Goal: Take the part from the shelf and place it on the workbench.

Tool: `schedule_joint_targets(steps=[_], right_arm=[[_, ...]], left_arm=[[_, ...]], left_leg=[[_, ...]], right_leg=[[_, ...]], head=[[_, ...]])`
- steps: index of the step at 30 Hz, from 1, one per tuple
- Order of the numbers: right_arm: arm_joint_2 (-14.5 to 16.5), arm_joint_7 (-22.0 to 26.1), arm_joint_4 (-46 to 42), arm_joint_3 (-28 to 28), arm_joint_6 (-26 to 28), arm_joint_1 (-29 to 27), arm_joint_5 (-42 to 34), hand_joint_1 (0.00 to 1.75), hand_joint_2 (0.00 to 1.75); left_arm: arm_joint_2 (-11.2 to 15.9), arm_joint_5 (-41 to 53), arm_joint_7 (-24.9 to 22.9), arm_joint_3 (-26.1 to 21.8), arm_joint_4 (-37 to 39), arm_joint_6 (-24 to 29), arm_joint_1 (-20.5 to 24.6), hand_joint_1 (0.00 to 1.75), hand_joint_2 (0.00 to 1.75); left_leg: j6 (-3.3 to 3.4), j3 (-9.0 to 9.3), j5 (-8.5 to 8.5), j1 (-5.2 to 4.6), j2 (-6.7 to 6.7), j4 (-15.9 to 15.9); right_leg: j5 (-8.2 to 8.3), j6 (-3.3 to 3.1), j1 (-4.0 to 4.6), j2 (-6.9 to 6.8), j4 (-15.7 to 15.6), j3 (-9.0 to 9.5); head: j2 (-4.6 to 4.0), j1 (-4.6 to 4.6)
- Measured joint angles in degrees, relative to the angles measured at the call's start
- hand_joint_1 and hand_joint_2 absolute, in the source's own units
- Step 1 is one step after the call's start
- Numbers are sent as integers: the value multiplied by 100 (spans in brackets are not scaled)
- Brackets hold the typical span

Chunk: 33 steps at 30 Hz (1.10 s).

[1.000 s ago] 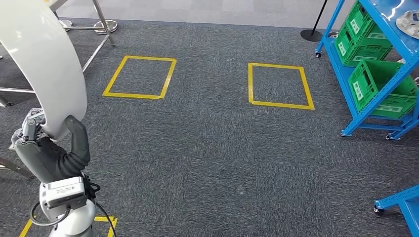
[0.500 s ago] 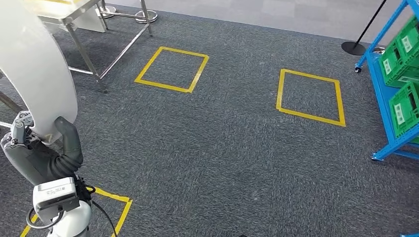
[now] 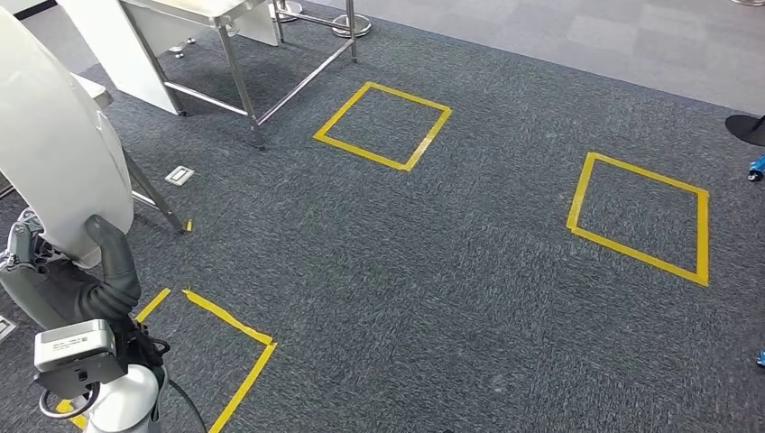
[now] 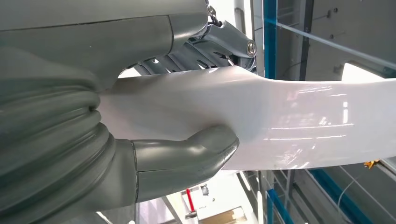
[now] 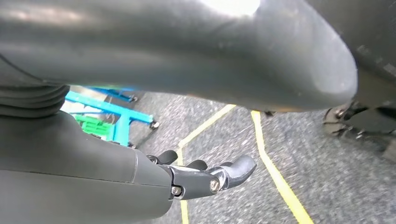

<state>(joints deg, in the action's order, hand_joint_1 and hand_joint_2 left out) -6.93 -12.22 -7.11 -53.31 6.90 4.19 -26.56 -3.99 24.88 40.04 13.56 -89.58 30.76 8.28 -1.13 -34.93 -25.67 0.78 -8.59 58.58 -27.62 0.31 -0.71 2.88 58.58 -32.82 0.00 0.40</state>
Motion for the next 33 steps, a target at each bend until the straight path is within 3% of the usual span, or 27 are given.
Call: schedule_joint_targets(steps=[2,4,6,7,8,9,11,13,15,16,17,19,21,22,23,24,26,28,30,31,33], right_arm=[[-1,-47,2,-1,-27,11,-13,0,0],[-2,-67,5,0,-72,-7,-43,0,0],[-1,-69,8,-1,-95,-34,-80,0,0],[2,-71,9,-2,-95,-38,-95,0,0],[4,-71,10,-2,-94,-38,-107,0,0],[7,-70,10,-2,-92,-35,-114,0,0],[7,-68,10,-4,-77,-30,-110,0,0],[5,-66,13,-17,-61,-23,-92,0,0],[4,-68,14,-46,-55,-15,-73,0,0],[4,-72,14,-62,-51,-12,-66,0,0],[5,-66,14,-74,-48,-12,-63,0,0],[6,-11,14,-87,-45,-27,-59,0,0],[7,41,14,-92,-45,-57,-58,0,0],[7,44,14,-95,-45,-67,-58,0,0],[7,39,14,-97,-45,-72,-58,0,0],[6,35,14,-99,-45,-74,-58,0,0],[3,40,16,-101,-45,-72,-58,0,0],[1,64,19,-102,-45,-69,-58,0,0],[2,79,21,-105,-45,-60,-57,0,0],[2,76,21,-108,-44,-53,-55,0,0],[2,79,21,-113,-26,-45,-54,0,0]], left_arm=[[29,-51,3,2,26,-7,20,175,175],[42,-105,5,9,63,-30,57,175,175],[43,-157,4,17,117,-58,74,175,175],[45,-186,4,19,143,-70,77,175,175],[46,-224,3,20,168,-92,87,175,175],[48,-267,2,21,189,-122,105,175,175],[49,-355,4,29,225,-201,161,175,175],[48,-422,5,39,256,-263,184,175,175],[49,-460,4,41,280,-294,163,175,175],[50,-467,6,39,287,-300,155,175,175],[49,-473,7,37,292,-302,153,175,175],[46,-478,8,34,303,-303,144,175,175],[43,-479,6,34,326,-304,119,175,175],[43,-479,5,34,336,-305,104,175,175],[43,-479,4,34,343,-305,92,175,175],[43,-479,4,34,345,-305,85,175,175],[43,-479,5,34,344,-305,84,175,175],[43,-479,6,34,344,-305,83,175,175],[46,-479,6,33,343,-305,75,175,175],[50,-479,7,32,342,-304,70,175,175],[56,-480,6,25,342,-297,70,175,175]], left_leg=[[-47,-103,-125,-13,286,173],[-81,-379,-487,-19,686,806],[-120,-681,-773,-7,801,1493],[-132,-710,-768,-4,815,1591],[-138,-622,-659,-2,840,1460],[-135,-427,-480,-1,905,1121],[-90,-3,-203,-21,1185,343],[-14,154,-138,-48,1318,24],[65,138,-113,-53,1167,12],[103,138,-96,-45,1094,-2],[141,140,-76,-29,1020,-19],[192,134,-46,-4,875,-35],[211,111,-34,-2,708,-29],[212,104,-30,-3,618,-23],[207,101,-26,-3,527,-16],[198,101,-22,0,436,-8],[158,87,-17,0,274,16],[84,47,-2,2,138,24],[-6,3,34,15,6,-10],[-41,-19,30,15,44,-1],[-88,-158,-143,-5,367,259]], right_leg=[[30,-95,-11,-150,-51,18],[31,-160,-1,-318,-72,24],[23,-177,12,-498,-70,21],[20,-176,14,-582,-69,22],[15,-169,14,-662,-67,28],[6,-155,14,-738,-64,40],[-25,-107,42,-870,-46,67],[-45,-50,80,-980,-31,86],[-57,13,85,-1093,-38,110],[-93,50,70,-1043,-10,116],[-180,85,50,-908,102,81],[-511,136,15,-509,702,-186],[-797,154,9,-339,1454,-575],[-795,152,8,-321,1611,-673],[-684,144,7,-308,1546,-664],[-481,129,2,-271,1245,-535],[-120,95,-15,-13,428,-164],[-14,72,-13,177,17,15],[-4,25,0,85,-14,20],[13,-16,-3,8,-38,30],[41,-107,-17,-157,-90,49]], head=[[0,-23],[0,-52],[0,-59],[0,-60],[0,-61],[0,-61],[0,-60],[0,-42],[0,-27],[0,-24],[0,-16],[0,7],[0,18],[0,18],[0,18],[0,19],[0,20],[0,19],[0,19],[0,17],[0,-17]])
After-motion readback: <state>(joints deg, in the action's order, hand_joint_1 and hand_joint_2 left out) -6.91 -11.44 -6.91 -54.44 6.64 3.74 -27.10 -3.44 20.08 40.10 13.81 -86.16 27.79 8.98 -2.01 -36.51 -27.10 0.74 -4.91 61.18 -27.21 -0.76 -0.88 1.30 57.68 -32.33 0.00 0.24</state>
